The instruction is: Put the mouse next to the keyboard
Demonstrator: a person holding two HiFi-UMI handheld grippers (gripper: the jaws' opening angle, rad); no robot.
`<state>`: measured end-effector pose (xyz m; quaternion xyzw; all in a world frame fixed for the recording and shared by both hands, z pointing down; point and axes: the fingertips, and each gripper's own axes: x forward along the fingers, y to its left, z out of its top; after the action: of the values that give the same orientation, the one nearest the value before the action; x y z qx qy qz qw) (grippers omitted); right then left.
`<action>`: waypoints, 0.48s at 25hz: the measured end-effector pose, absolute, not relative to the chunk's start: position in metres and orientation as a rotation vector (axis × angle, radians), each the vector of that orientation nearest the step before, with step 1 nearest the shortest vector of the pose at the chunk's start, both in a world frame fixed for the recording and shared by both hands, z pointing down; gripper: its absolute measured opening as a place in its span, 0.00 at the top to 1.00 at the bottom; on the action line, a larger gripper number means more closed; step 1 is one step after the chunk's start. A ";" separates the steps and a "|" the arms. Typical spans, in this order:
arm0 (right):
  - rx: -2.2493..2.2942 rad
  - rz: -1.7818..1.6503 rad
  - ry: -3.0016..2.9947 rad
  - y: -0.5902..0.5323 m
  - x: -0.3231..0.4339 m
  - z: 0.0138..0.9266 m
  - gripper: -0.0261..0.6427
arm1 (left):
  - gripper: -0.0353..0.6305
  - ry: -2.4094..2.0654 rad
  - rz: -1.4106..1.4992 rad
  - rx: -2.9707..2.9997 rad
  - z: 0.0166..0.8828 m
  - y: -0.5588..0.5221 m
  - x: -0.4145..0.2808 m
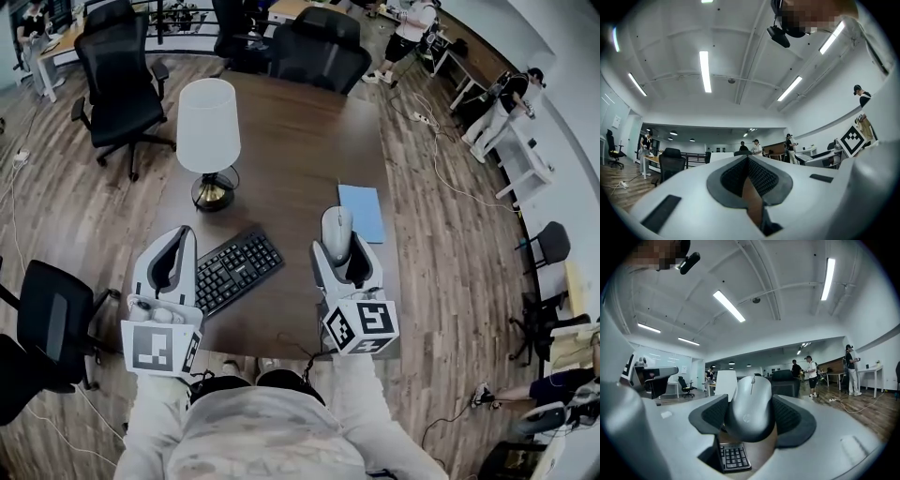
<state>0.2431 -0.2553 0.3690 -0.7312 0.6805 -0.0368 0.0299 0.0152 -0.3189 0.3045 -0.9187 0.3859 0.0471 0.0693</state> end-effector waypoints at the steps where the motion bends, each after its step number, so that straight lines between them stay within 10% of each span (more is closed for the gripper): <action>1: -2.248 -0.128 2.116 -0.258 0.246 0.374 0.50 | 0.94 1.177 0.135 -2.761 0.306 -0.319 0.017; 12: -2.179 -0.304 2.282 -0.295 0.275 0.431 0.50 | 0.94 1.359 0.053 -2.699 0.325 -0.325 0.028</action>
<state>0.2747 -0.2952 0.4308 -0.6873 0.7199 -0.0961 -0.0140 0.0283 -0.3246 0.3250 -0.8914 0.4489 0.0175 0.0595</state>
